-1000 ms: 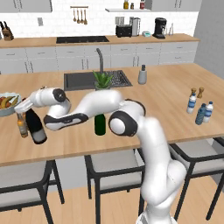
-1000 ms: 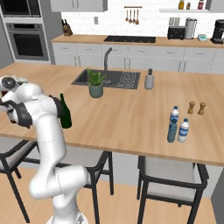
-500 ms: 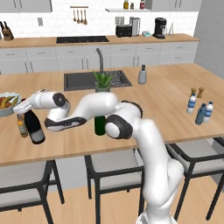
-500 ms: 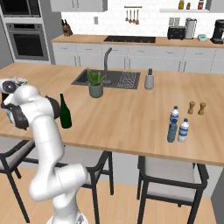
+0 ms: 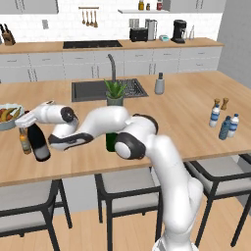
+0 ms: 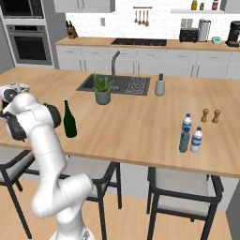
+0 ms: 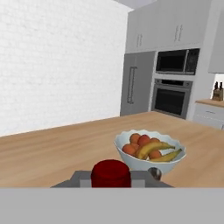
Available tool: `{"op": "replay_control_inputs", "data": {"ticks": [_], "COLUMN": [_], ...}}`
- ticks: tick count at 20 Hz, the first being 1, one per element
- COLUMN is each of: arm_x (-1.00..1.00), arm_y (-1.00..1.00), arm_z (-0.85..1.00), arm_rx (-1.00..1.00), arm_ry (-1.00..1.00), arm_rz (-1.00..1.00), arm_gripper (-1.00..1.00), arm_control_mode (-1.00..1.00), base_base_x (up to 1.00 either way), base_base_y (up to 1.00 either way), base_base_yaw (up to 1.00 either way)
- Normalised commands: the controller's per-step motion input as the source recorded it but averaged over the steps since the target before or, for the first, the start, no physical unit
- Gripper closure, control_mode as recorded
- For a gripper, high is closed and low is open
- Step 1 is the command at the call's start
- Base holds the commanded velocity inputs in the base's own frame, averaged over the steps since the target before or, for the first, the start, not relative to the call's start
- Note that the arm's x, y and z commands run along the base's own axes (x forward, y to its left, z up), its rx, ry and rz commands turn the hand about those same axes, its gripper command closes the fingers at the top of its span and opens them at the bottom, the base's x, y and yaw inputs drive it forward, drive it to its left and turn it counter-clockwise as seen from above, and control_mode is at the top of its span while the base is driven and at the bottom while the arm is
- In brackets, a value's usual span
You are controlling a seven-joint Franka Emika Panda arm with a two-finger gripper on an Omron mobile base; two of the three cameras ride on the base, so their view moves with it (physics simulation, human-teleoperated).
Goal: Move the plastic bottles in the middle to the plastics group, and the glass bottles in the middle to the glass group.
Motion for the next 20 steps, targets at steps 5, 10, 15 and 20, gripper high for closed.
{"op": "replay_control_inputs", "data": {"ticks": [5, 10, 15, 20], "arm_x": [0.0, 0.0, 0.0, 0.0], "arm_y": [-0.21, -0.11, -0.01, 0.0], "arm_z": [0.0, 0.0, 0.0, 0.0], "arm_rx": [0.0, 0.0, 0.0, 0.0], "arm_ry": [0.0, 0.0, 0.0, 0.0], "arm_rz": [0.0, 0.0, 0.0, 0.0], "arm_gripper": [1.0, 1.0, 1.0, 1.0], "arm_control_mode": [-1.0, -1.0, -1.0, -1.0], "base_base_x": [0.0, 0.0, 0.0, 0.0], "base_base_y": [0.0, 0.0, 0.0, 0.0], "base_base_yaw": [0.0, 0.0, 0.0, 0.0]}}
